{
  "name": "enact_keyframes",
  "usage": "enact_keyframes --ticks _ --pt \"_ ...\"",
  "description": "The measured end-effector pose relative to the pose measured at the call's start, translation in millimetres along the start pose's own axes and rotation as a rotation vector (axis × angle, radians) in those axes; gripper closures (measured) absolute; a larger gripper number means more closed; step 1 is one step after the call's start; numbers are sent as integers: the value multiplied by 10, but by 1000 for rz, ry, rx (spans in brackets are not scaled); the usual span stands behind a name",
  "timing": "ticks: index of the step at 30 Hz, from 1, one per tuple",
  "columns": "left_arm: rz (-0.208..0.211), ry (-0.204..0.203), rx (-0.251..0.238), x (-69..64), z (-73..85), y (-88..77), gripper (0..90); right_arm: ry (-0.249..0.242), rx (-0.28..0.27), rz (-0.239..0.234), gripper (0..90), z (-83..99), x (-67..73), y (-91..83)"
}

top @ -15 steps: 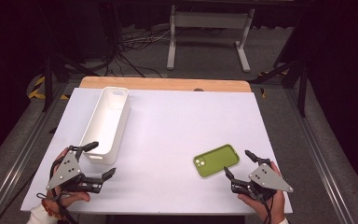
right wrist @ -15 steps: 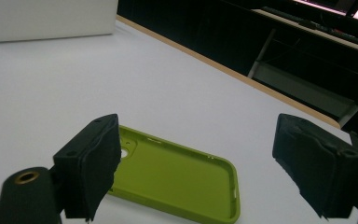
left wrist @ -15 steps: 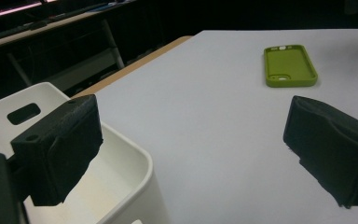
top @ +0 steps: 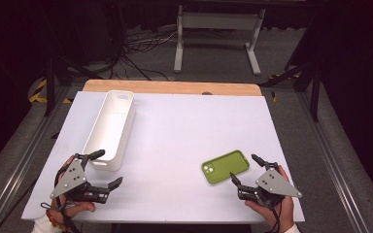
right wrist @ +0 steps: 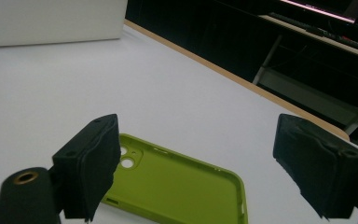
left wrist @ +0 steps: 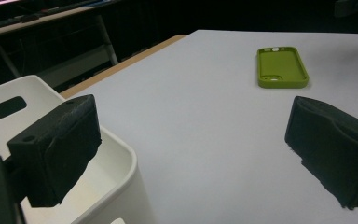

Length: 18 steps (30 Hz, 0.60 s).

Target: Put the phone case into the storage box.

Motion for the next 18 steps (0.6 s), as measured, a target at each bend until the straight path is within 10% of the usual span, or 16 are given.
enact_keyframes --ticks 18 --pt "-5 -16 4 36 16 -9 40 -27 -26 -17 165 -266 -79 234"
Point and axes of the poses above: each handheld gripper's, and its own axes: y roughly forward along the jaws, z roughly out of its underside, x roughly to its left, the point moved 10 cm from there along y, roughly forward along the jaws, and after that the axes turned 2 degrees about -z, right-handed, at the moved point
